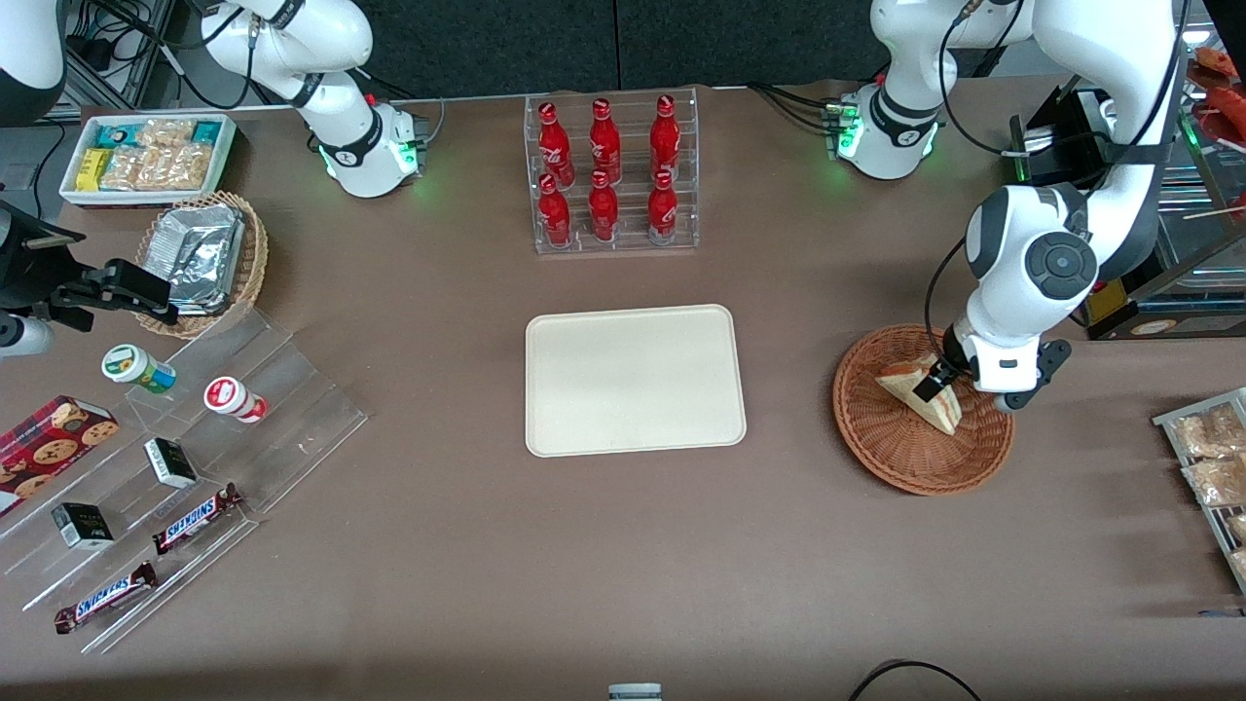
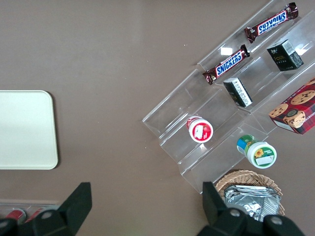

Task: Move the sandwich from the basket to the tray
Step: 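Lower the left gripper and close it on the wrapped sandwich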

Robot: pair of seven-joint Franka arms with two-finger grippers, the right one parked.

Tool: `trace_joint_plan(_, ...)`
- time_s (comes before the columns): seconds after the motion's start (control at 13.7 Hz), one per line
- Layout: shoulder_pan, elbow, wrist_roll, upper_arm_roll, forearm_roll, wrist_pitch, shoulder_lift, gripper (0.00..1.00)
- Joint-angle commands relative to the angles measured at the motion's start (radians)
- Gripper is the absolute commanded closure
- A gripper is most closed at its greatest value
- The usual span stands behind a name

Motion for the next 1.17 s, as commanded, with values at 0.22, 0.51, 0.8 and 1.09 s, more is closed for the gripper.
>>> trace_joint_plan(0.22,-0.014,-0.021,-0.035,0.003,0.004,0.040,0.029,0.00)
trace_joint_plan(0.51,-0.012,-0.030,-0.033,0.003,0.004,0.044,0.048,0.00)
trace_joint_plan(0.8,-0.011,-0.039,-0.032,0.003,0.004,0.055,0.059,0.70)
trace_joint_plan(1.09,-0.009,-0.029,-0.032,0.003,0.004,0.029,0.066,1.00)
